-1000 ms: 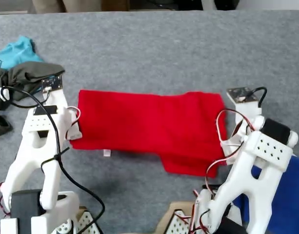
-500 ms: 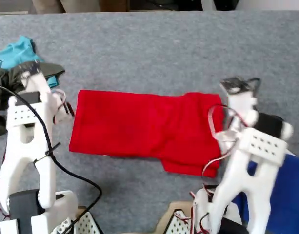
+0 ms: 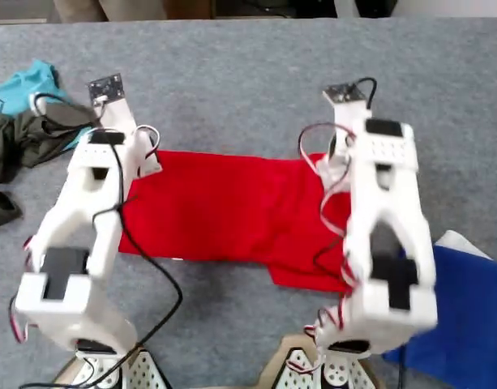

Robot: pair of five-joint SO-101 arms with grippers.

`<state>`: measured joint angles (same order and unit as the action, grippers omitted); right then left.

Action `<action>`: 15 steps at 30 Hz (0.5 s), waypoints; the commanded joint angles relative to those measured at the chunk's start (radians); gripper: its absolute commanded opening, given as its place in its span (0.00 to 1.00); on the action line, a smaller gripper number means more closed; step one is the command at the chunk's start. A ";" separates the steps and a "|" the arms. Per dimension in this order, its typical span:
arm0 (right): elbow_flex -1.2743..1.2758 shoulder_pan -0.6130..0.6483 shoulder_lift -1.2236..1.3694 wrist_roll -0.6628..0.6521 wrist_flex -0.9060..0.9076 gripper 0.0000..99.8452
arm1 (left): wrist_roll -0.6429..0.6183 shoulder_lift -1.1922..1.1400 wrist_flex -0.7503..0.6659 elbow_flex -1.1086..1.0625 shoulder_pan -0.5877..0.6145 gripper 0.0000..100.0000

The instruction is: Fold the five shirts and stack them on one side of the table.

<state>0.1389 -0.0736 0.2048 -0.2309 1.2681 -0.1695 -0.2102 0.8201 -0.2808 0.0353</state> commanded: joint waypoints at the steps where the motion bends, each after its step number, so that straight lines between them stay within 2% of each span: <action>1: -0.243 -0.025 0.199 0.011 -0.009 0.01 | -0.002 -0.156 0.006 0.178 0.014 0.02; 9: -0.704 -0.104 0.654 0.003 0.012 0.01 | -0.008 -0.455 0.287 0.638 0.046 0.02; 15: -1.124 -0.116 0.874 0.003 0.209 0.01 | -0.009 -0.611 0.404 0.925 0.075 0.02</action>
<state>-0.7649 -0.1534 0.9889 -0.2340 1.4216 -0.1741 -0.7687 1.1853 0.5002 0.0829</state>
